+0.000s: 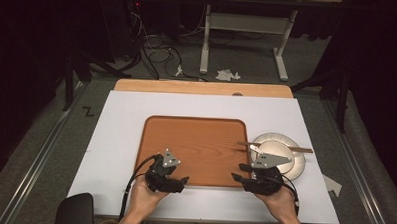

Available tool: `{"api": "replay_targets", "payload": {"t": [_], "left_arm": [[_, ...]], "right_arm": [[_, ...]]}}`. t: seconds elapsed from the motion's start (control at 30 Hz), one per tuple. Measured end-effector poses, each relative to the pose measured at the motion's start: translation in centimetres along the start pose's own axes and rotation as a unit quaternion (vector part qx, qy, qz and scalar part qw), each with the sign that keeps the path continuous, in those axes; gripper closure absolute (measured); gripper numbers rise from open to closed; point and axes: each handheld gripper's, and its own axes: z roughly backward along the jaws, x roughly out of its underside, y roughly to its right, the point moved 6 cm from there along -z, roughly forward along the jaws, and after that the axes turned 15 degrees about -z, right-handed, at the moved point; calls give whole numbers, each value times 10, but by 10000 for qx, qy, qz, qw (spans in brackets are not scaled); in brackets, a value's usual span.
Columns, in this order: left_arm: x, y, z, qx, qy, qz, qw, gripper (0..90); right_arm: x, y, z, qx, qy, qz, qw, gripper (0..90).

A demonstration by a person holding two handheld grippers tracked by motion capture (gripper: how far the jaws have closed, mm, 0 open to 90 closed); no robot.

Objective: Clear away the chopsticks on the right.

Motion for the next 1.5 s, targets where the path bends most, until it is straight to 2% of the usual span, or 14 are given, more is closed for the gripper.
{"api": "replay_targets", "payload": {"t": [0.2, 0.23, 0.33, 0.37, 0.5, 0.57, 0.6, 0.67, 0.7, 0.73, 0.8, 0.87, 1.1, 1.5], "left_arm": [[0, 0, -1, 8, 9, -11, 10000, 293], [-1, 1, 0, 1, 46, -4, 10000, 291], [-2, 1, 0, 17, 78, -10, 10000, 290], [-3, 1, 0, 16, 84, -15, 10000, 287], [-3, 1, 0, 15, 74, -16, 10000, 283], [-3, 1, 0, 21, 75, -14, 10000, 281], [-3, 0, 0, 20, 76, -6, 10000, 281], [-3, 0, -1, 12, 73, 12, 10000, 277], [-3, 0, -1, 12, 73, 12, 10000, 275], [-3, 0, -1, 5, 63, 10, 10000, 275], [-3, 0, -1, -3, 60, 13, 10000, 271], [-4, 0, -1, -17, 79, 35, 10000, 272], [-4, -1, -1, -45, 81, 28, 10000, 272], [-3, 0, -2, -69, 32, -28, 10000, 271]], "right_arm": [[2, 12, 20, 204, -24, 102, 9997, 596], [1, 21, 32, 322, 32, 90, 9994, 604], [0, 28, 41, 397, 94, 53, 9992, 612], [0, 37, 51, 482, 110, -36, 9988, 619], [0, 59, 70, 720, 210, -148, 9971, 628], [-1, 70, 80, 815, 302, -295, 9958, 631], [-1, 70, 80, 815, 302, -295, 9958, 631], [-1, 90, 94, 1019, 413, -454, 9929, 635], [-1, 90, 94, 1019, 413, -454, 9929, 635], [-1, 97, 98, 1091, 448, -514, 9917, 638], [-2, 118, 111, 1337, 511, -692, 9873, 652], [-2, 130, 116, 1478, 480, -748, 9850, 661], [-4, 164, 111, 1800, 166, -861, 9797, 682], [-10, 196, 75, 2090, -535, -772, 9734, 704]]}}
